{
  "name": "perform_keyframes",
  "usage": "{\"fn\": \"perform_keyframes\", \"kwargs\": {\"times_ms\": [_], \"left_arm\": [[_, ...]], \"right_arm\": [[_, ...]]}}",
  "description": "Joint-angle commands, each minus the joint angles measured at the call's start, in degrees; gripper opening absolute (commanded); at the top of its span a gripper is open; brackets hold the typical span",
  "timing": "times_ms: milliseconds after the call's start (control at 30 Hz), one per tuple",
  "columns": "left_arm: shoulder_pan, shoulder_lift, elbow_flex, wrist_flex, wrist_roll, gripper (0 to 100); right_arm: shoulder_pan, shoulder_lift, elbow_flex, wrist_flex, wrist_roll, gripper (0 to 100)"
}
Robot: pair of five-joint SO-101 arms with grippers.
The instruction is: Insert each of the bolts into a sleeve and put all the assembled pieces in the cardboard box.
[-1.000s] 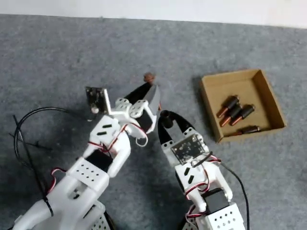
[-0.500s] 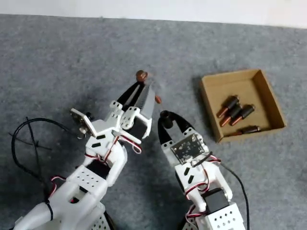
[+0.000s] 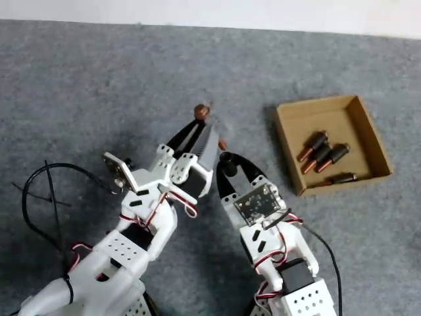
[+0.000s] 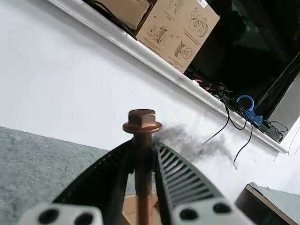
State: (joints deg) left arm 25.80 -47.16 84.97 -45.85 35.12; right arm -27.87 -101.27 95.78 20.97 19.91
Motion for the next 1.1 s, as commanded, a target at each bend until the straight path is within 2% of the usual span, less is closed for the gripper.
{"fn": "perform_keyframes", "kwargs": {"times_ms": [0,267,633,867,1067], "left_arm": [[1.1,-2.1,-0.5,-1.4,0.4,1],[5.5,-2.1,-0.6,4.8,0.4,1],[5.6,-2.1,-0.5,5.5,0.3,1],[5.7,-2.1,-0.7,10.5,0.2,1],[5.8,-2.1,-0.2,11.0,-5.9,1]], "right_arm": [[0.9,0.0,6.9,-0.4,0.7,0.5],[2.0,-0.1,6.9,-0.5,0.7,0.5],[2.1,-0.1,6.9,-0.4,0.7,0.5],[3.3,-0.4,6.9,-0.4,0.7,0.5],[3.3,-0.5,6.9,-0.4,0.7,0.5]]}}
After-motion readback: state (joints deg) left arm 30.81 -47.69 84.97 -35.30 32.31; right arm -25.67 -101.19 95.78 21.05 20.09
